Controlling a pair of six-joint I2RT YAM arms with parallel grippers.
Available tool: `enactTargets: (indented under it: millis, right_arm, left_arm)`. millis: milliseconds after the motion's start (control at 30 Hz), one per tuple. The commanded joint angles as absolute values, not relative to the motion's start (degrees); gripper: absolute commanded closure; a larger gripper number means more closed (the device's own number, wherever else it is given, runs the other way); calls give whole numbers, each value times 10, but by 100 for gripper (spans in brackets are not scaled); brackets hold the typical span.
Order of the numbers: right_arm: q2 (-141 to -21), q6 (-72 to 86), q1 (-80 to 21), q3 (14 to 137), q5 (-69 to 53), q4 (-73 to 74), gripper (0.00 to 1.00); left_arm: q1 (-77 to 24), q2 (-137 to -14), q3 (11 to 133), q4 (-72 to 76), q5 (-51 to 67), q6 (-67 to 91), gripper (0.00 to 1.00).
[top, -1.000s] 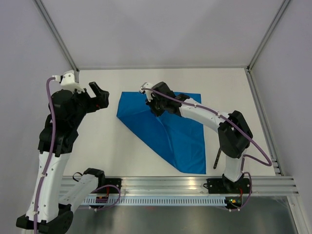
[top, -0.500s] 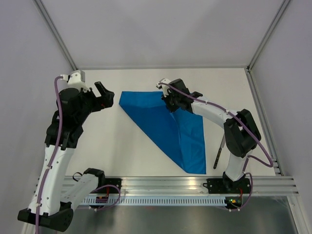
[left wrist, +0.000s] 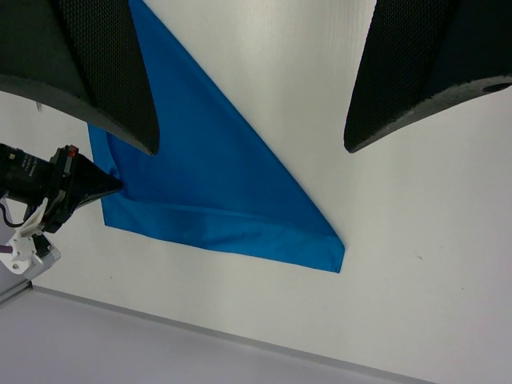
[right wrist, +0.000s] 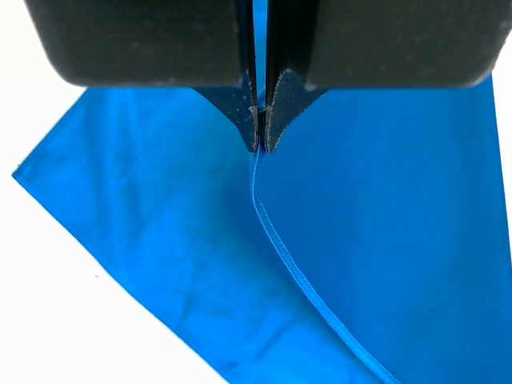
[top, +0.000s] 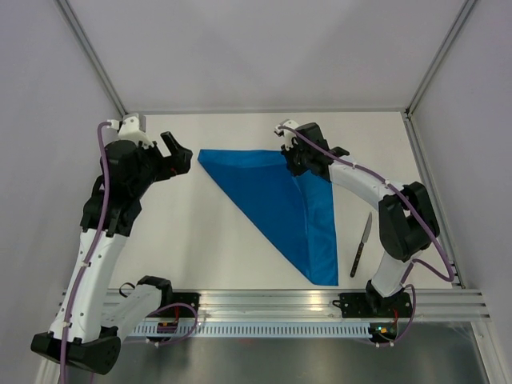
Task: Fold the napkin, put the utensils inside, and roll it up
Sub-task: Fold the napkin
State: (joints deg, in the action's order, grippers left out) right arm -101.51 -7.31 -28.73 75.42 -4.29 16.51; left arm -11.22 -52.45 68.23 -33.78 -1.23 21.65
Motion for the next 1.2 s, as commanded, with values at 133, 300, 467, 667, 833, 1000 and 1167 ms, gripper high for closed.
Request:
enactTargets:
  millis: [133, 300, 467, 667, 833, 1000, 1167]
  right_arm:
    - [-990, -73, -256, 752, -44, 140, 99]
    - [-995, -76, -238, 752, -44, 136, 100]
    - [-1005, -77, -224, 756, -40, 134, 99]
    - [-1020, -79, -214, 769, -40, 135, 100]
    - [-1030, -82, -211, 780, -38, 136, 100]
    - [-1041, -85, -208, 787, -34, 135, 100]
    - [-1048, -87, -201, 797, -32, 135, 99]
  left_arm:
    - [-109, -533, 680, -311, 13, 236, 0]
    - [-110, -536, 679, -309, 16, 236, 0]
    - [-110, -538, 677, -308, 18, 236, 0]
    - [-110, -541, 675, -305, 18, 236, 0]
    - [-110, -544, 673, -305, 19, 235, 0]
    - [-110, -545, 671, -302, 18, 234, 0]
    - [-110, -548, 670, -301, 18, 233, 0]
